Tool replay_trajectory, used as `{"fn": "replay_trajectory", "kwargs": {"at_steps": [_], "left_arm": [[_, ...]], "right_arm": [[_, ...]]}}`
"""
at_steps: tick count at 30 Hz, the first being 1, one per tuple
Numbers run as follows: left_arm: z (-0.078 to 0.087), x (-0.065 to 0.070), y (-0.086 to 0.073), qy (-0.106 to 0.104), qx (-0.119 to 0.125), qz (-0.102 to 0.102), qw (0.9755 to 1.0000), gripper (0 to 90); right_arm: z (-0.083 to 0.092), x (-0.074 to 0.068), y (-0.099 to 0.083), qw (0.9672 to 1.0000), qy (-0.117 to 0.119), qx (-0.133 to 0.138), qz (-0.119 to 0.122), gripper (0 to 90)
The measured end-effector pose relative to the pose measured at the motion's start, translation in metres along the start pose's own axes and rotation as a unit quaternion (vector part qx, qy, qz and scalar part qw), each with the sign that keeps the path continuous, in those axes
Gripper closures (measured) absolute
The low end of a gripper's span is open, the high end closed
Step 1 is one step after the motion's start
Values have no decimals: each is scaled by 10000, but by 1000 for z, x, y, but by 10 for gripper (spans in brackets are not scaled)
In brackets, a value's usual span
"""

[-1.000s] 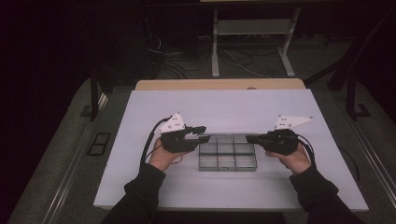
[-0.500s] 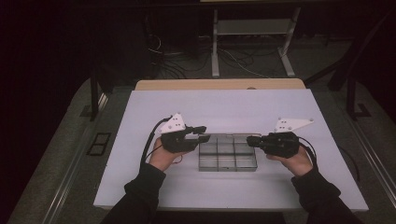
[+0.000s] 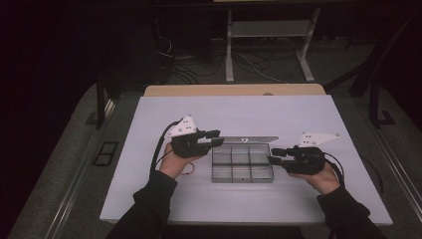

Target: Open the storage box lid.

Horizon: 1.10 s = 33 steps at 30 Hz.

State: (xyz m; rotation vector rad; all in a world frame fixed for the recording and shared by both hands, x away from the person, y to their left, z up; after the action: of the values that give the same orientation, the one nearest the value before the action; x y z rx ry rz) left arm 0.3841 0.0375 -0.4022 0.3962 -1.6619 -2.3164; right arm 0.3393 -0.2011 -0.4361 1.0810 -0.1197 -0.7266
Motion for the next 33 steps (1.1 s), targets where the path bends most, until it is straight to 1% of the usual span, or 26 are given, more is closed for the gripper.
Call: {"fn": "replay_trajectory", "kwargs": {"at_steps": [2,4,7,10,11,13,20,24,27,28,33], "left_arm": [[0,-1,1,7,7,6,10000,653],[-1,-3,3,24,6,11,10000,657],[-2,-6,5,20,7,3,10000,663],[-2,-8,7,8,45,46,10000,665],[-2,-9,7,11,37,18,10000,666],[-2,-9,9,25,48,36,10000,670],[-4,-14,13,73,21,-17,10000,677],[-5,-18,14,79,27,34,10000,683],[-6,-21,15,66,10,60,10000,687],[-6,-22,15,63,18,80,9999,688],[-8,-30,16,41,71,213,9997,698]], "right_arm": [[3,3,-3,9999,-130,-7,-58,524],[6,7,-7,9996,-257,-29,-85,503],[12,11,-12,9993,-345,0,-166,471],[16,16,-19,9988,-450,-32,-184,466],[17,16,-21,9986,-476,-53,-204,459],[18,18,-26,9982,-542,-57,-263,448],[23,25,-40,9963,-810,-117,-260,387],[25,26,-50,9960,-821,-146,-330,375],[24,25,-55,9953,-858,-171,-421,345],[25,25,-56,9950,-900,-139,-416,335],[26,20,-56,9950,-888,-18,-463,272]]}}
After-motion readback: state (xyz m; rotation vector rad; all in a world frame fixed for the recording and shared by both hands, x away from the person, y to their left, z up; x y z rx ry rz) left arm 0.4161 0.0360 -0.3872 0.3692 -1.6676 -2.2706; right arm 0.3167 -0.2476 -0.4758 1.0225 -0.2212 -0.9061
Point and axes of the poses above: each handheld gripper's, and its own axes: z roughly backward along the jaws, y roughly out of its top, x roughly to its right, the point moved 8 cm from there along -z, roughly forward along the jaws, and after that the axes turned 7 degrees about -z, right-handed, at the moved point
